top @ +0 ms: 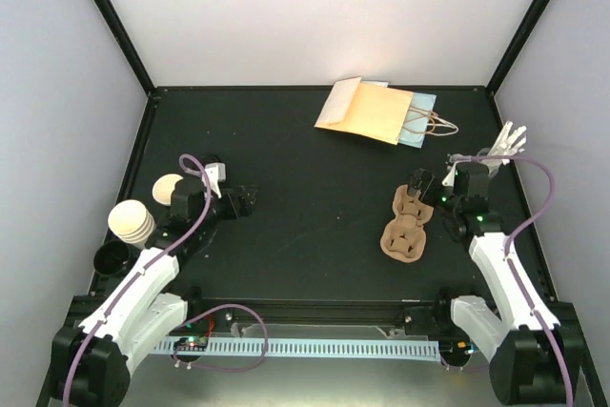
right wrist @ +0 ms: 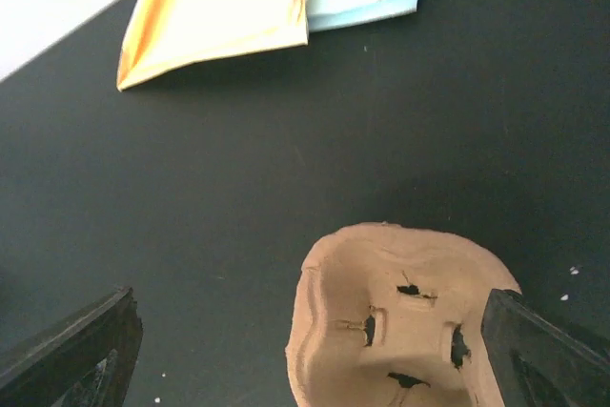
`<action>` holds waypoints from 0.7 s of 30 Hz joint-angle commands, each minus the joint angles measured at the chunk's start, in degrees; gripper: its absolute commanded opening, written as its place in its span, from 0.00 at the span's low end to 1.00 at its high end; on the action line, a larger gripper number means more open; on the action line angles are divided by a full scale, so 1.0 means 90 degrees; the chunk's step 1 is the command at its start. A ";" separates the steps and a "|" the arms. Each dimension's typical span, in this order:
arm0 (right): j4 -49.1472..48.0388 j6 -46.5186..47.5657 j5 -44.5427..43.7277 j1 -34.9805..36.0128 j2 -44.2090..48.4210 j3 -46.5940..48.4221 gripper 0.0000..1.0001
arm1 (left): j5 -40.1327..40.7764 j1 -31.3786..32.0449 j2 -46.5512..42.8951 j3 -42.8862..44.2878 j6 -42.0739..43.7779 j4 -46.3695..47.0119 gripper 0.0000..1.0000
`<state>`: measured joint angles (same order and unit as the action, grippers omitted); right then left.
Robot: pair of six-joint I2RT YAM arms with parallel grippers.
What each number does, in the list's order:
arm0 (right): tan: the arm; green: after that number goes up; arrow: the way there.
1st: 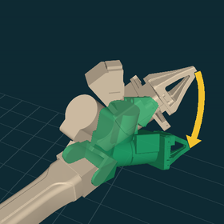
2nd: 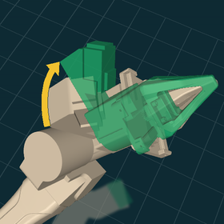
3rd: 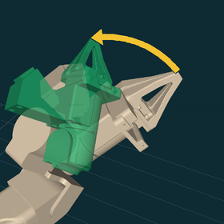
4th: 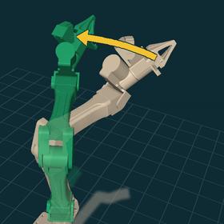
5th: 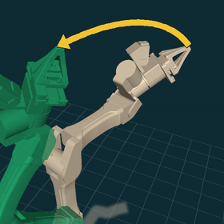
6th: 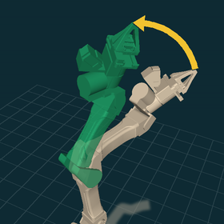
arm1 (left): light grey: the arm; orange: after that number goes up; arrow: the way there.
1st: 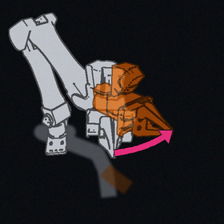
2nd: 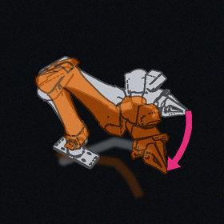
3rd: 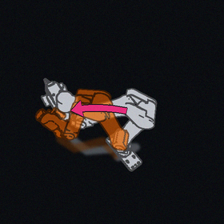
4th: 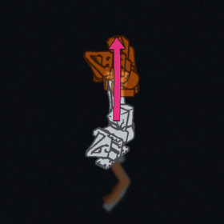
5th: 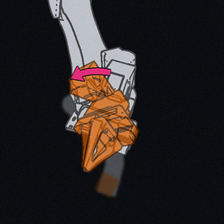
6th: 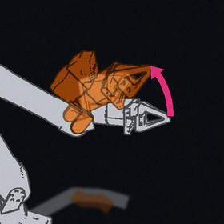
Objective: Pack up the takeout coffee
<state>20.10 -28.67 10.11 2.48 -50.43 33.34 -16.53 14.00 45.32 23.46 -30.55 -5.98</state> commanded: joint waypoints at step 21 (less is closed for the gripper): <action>-0.0724 -0.0169 0.0396 -0.0036 -0.4243 0.2683 1.00 | -0.1114 0.0046 0.1510 0.0271 0.1016 0.1321 0.99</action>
<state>14.48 -30.15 13.69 2.48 -84.71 52.84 -21.54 14.13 58.50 23.46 -23.49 0.84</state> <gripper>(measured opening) 0.999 0.989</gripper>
